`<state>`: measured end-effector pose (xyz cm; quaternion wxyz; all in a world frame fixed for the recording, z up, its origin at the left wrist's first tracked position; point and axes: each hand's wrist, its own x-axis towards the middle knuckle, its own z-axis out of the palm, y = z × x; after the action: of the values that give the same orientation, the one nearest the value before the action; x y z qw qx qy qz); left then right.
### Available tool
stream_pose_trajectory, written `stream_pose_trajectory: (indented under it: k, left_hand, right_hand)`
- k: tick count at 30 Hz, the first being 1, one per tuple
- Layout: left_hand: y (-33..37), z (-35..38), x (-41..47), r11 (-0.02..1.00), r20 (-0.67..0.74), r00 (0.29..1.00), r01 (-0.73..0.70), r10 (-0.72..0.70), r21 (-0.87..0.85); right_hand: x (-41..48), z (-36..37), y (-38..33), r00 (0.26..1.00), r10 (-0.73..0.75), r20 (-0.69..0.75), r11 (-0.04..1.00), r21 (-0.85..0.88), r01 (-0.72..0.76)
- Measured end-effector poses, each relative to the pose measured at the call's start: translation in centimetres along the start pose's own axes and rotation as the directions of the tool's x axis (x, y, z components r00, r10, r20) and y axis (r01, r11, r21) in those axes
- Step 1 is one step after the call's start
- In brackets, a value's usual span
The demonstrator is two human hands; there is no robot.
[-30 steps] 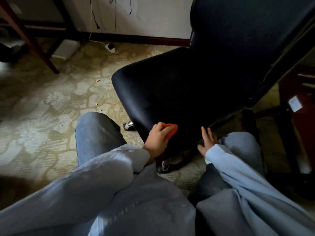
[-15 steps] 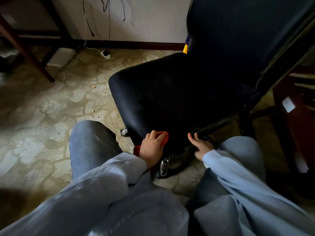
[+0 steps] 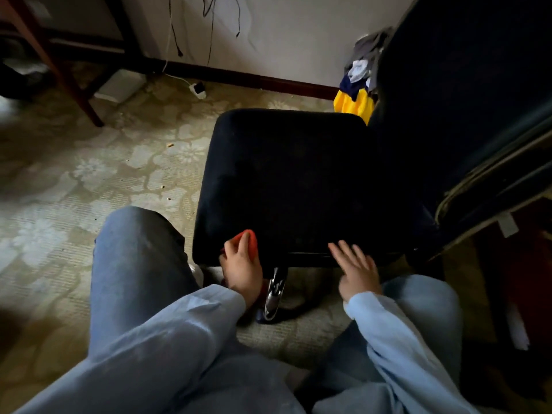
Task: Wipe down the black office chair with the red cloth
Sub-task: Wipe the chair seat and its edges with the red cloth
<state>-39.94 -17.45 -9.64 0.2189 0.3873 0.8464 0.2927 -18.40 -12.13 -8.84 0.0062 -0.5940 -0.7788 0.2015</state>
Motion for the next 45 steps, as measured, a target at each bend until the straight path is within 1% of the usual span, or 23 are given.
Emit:
stream_pose_trajectory:
  k: [1, 3, 5, 8, 11, 14, 16, 17, 19, 22, 25, 27, 31, 33, 34, 35, 37, 39, 40, 41, 42, 44, 45]
  left_hand:
    - [0.5, 0.5, 0.0, 0.999, -0.049, 0.998, 0.038, -0.04, -0.028]
    - [1.8, 1.9, -0.5, 0.992, -0.099, 0.989, 0.102, -0.11, -0.079]
    - [3.0, 3.9, -1.2, 0.99, -0.092, 0.99, 0.094, -0.104, -0.103]
    - [4.4, 6.5, -2.2, 0.998, -0.041, 0.999, -0.032, 0.03, -0.046]
    - [5.5, 7.8, -3.5, 0.975, 0.083, 0.972, -0.221, 0.219, 0.015]
    - [5.9, 8.0, -4.0, 0.939, 0.171, 0.924, -0.338, 0.343, -0.059]
    - [5.2, 7.5, -3.7, 0.924, 0.121, 0.918, -0.362, 0.377, -0.124]
    - [4.8, 7.1, -3.5, 0.93, 0.056, 0.935, -0.341, 0.351, -0.136]
    - [4.2, 5.8, -2.4, 0.967, -0.128, 0.976, -0.196, 0.176, -0.165]
    - [3.5, 3.8, 0.1, 0.959, -0.315, 0.941, 0.028, -0.12, -0.281]
    - [2.6, 3.0, 2.1, 0.931, -0.333, 0.913, 0.115, -0.237, -0.346]
    - [2.1, 3.0, 2.8, 0.933, -0.3, 0.922, 0.138, -0.243, -0.332]
    - [1.6, 4.8, 2.5, 0.962, -0.274, 0.953, 0.052, -0.128, -0.268]
    - [1.9, 6.2, 0.8, 0.951, -0.189, 0.982, -0.031, -0.029, -0.309]
    - [2.2, 7.0, -0.4, 0.949, -0.13, 0.99, -0.099, 0.062, -0.301]
    - [2.3, 7.7, -1.6, 0.941, -0.07, 0.982, -0.186, 0.173, -0.282]
    - [2.0, 9.1, -3.3, 0.9, -0.026, 0.924, -0.378, 0.382, -0.218]
    - [1.7, 9.5, -3.8, 0.843, -0.015, 0.858, -0.508, 0.514, -0.178]
    - [1.6, 9.3, -3.6, 0.825, -0.024, 0.842, -0.533, 0.539, -0.188]
    - [1.7, 8.8, -3.3, 0.825, -0.058, 0.853, -0.518, 0.519, -0.226]
    - [2.0, 7.9, -2.6, 0.848, -0.116, 0.89, -0.456, 0.441, -0.272]
    - [2.3, 5.8, 0.0, 0.89, -0.253, 0.954, -0.253, 0.163, -0.379]
    - [2.1, 4.6, 1.8, 0.893, -0.308, 0.951, -0.168, 0.035, -0.417]
  right_hand:
    - [0.2, -0.5, 1.2, 0.994, 0.11, -0.026, 0.993, -0.031, -0.11]
    - [0.5, -1.4, 2.9, 0.96, 0.279, 0.028, 0.958, -0.081, -0.276]
    - [0.7, -1.3, 3.3, 0.944, 0.305, 0.126, 0.948, -0.139, -0.287]
    - [0.9, -0.9, 3.0, 0.937, 0.298, 0.181, 0.948, -0.173, -0.268]
    - [1.1, -1.1, 2.8, 0.932, 0.306, 0.192, 0.94, -0.213, -0.265]
    - [1.1, -1.2, 2.4, 0.927, 0.32, 0.194, 0.937, -0.211, -0.279]
    - [1.0, -1.2, 2.2, 0.931, 0.31, 0.193, 0.94, -0.21, -0.27]
    - [1.0, -1.3, 2.2, 0.933, 0.303, 0.194, 0.941, -0.214, -0.262]
    - [0.9, -1.4, 2.2, 0.933, 0.298, 0.203, 0.943, -0.212, -0.255]
    - [0.9, -1.6, 1.5, 0.928, 0.287, 0.236, 0.95, -0.192, -0.246]
    - [0.4, -1.4, 0.8, 0.929, 0.26, 0.264, 0.962, -0.151, -0.227]
    - [0.0, -1.4, 0.4, 0.935, 0.224, 0.276, 0.973, -0.122, -0.197]
    - [-0.8, -0.7, -0.4, 0.948, 0.159, 0.275, 0.987, -0.039, -0.155]
    - [-1.1, -0.3, -0.6, 0.954, 0.132, 0.268, 0.989, 0.024, -0.144]
    - [-1.3, -0.2, -0.8, 0.955, 0.116, 0.273, 0.989, 0.052, -0.135]
    - [-1.5, -0.1, -1.0, 0.955, 0.098, 0.278, 0.989, 0.081, -0.125]
    - [-1.8, 0.0, -1.3, 0.958, 0.062, 0.279, 0.984, 0.141, -0.105]
    - [-2.0, 0.0, -1.4, 0.958, 0.056, 0.28, 0.976, 0.189, -0.112]
    - [-2.1, 0.2, -1.4, 0.956, 0.05, 0.288, 0.971, 0.208, -0.114]
    - [-2.1, 0.4, -1.5, 0.951, 0.028, 0.309, 0.971, 0.217, -0.099]
    - [-2.2, 0.6, -1.6, 0.94, -0.006, 0.341, 0.977, 0.201, -0.067]
    - [-2.4, 1.2, -1.8, 0.927, -0.067, 0.368, 0.994, 0.102, 0.032]
    - [-2.4, 1.3, -2.0, 0.936, -0.08, 0.342, 0.996, 0.066, 0.061]
